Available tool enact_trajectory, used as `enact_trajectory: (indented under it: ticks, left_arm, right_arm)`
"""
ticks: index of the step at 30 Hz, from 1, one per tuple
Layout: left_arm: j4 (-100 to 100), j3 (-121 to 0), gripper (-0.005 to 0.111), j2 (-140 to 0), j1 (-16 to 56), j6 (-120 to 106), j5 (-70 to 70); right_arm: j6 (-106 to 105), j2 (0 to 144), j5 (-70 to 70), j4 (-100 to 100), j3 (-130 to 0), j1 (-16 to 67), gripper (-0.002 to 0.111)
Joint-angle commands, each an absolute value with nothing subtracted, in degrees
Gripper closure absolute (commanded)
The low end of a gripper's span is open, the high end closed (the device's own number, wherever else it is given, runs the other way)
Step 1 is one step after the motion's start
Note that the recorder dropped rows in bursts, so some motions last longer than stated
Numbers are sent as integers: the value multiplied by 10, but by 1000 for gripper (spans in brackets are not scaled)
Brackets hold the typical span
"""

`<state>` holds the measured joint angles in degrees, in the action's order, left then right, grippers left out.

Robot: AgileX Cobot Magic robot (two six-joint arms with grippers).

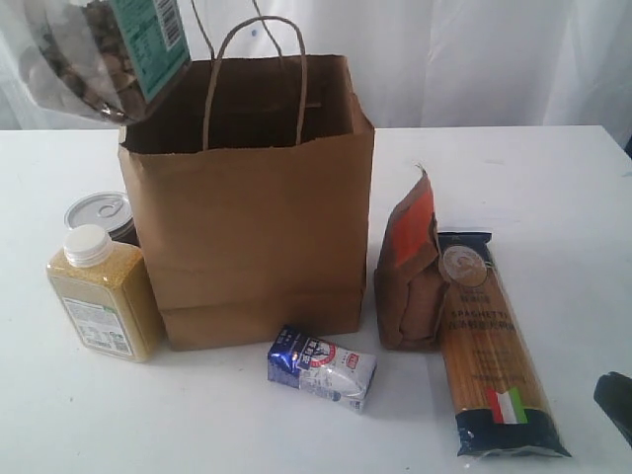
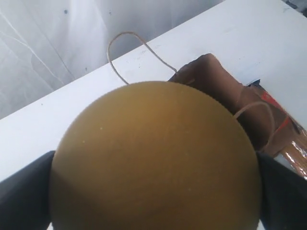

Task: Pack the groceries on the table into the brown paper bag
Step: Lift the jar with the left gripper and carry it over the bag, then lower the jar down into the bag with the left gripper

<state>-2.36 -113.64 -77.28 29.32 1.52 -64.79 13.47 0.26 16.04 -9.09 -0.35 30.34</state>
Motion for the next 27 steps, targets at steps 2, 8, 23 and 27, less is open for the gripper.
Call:
enact_trajectory:
  ticks: [2,8,23,27]
  left_arm:
    - [-7,-1179,107,-814,294,0,-700]
    - [32,-1196,107,-858,294,-32,-699]
    - [171,-1210,107,-913,294,-230,-637]
    - [168,-1235,107,-913,294,-227,-647]
  right_arm:
    - [137,0,158,-91,0,300,108]
    - [137,0,158,-91,0,300,108]
    - [137,0,158,-91,0,300,108]
    - [137,0,158,-91,0,300,108]
